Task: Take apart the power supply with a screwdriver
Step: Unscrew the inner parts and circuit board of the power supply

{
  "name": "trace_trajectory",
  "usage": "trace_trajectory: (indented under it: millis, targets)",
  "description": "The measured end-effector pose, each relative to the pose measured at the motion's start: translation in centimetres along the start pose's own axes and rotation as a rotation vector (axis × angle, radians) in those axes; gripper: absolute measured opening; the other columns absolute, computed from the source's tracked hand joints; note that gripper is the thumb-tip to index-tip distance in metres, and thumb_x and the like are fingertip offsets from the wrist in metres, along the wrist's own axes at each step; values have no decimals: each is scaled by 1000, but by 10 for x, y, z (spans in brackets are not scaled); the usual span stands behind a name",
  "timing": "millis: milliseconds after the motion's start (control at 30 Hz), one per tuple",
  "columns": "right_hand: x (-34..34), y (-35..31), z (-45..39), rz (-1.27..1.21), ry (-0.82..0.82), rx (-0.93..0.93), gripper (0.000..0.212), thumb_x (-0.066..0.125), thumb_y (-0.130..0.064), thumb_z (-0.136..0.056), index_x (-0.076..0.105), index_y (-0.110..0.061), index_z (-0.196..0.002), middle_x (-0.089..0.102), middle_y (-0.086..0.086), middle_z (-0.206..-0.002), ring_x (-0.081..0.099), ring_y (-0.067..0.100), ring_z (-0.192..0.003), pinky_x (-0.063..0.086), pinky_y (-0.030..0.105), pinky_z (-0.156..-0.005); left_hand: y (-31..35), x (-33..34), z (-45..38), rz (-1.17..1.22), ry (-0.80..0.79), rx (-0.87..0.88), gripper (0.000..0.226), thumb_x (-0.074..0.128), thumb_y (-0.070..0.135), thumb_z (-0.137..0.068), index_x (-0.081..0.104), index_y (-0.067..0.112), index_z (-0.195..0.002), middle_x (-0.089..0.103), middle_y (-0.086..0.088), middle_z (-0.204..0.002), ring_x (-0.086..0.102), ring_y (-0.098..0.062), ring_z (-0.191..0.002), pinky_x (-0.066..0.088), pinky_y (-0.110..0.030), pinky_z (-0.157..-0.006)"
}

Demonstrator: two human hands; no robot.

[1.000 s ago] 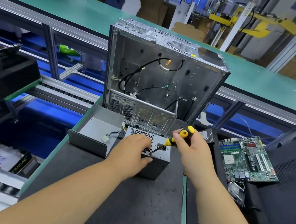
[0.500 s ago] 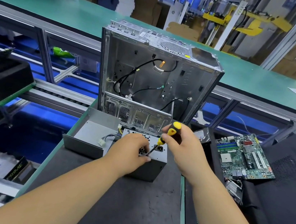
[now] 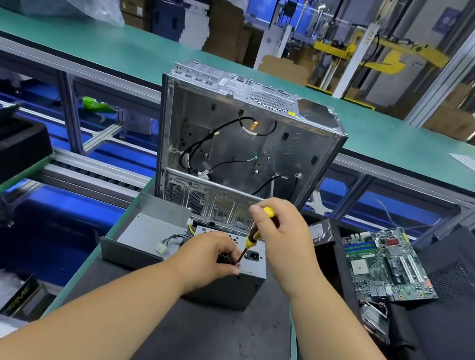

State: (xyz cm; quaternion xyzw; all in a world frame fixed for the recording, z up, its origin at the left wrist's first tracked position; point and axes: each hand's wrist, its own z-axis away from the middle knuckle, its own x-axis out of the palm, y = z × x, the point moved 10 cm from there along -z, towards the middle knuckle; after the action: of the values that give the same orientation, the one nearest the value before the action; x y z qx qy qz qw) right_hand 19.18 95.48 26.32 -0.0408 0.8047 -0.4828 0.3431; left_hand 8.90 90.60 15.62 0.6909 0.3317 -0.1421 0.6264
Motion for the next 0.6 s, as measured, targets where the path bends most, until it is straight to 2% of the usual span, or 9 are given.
trace_trajectory:
  millis: [67,167,267,333,400,533,600]
  targets:
    - [-1,11,-1,-134,35,67,5,65,-33,-93,60,-35,-93,63,-9,-83,61,8,-71,58,46,-67,-2,0,-1,0,-7,-13,31,84,22,-75,59,39,-67,65,12,-87,61,-4,-91,50,-33,-88]
    - [-2,22,0,-257,81,108,14,69,-32,-89,55,-30,-92,64,-3,-78,60,11,-65,55,53,-64,-2,1,-2,-6,-10,-20,30,84,22,-75,60,38,-67,65,13,-85,60,-2,-88,50,-30,-87]
    - [0,26,0,-363,86,97,10,67,-27,-91,59,-22,-92,69,6,-83,67,28,-80,56,60,-72,-5,2,-2,-22,-6,-24,32,84,24,-74,59,41,-65,64,15,-84,60,0,-88,49,-27,-85]
    - [1,30,-2,-426,84,92,4,62,-22,-95,62,-18,-96,73,7,-89,68,31,-89,58,57,-78,-6,2,-3,-40,-3,-21,32,84,26,-74,58,42,-65,64,15,-84,60,-1,-88,48,-25,-84]
    - [4,35,-4,-507,71,113,9,58,-23,-96,64,-16,-97,74,8,-90,68,31,-89,58,51,-79,-7,2,-4,-51,0,-21,32,84,27,-74,58,41,-66,64,15,-85,59,1,-87,47,-23,-82]
    - [27,36,-3,-879,-35,186,22,49,-22,-98,65,-9,-96,64,8,-79,60,24,-80,47,38,-82,-9,1,-5,-58,13,-45,30,85,29,-73,58,39,-64,64,16,-83,59,2,-84,48,-22,-79]
    - [36,32,-3,-967,-67,185,25,44,-22,-98,64,-7,-95,55,5,-73,50,18,-72,42,29,-75,-9,1,-5,-45,10,-52,30,85,29,-72,58,38,-63,64,14,-82,59,0,-83,49,-24,-79]
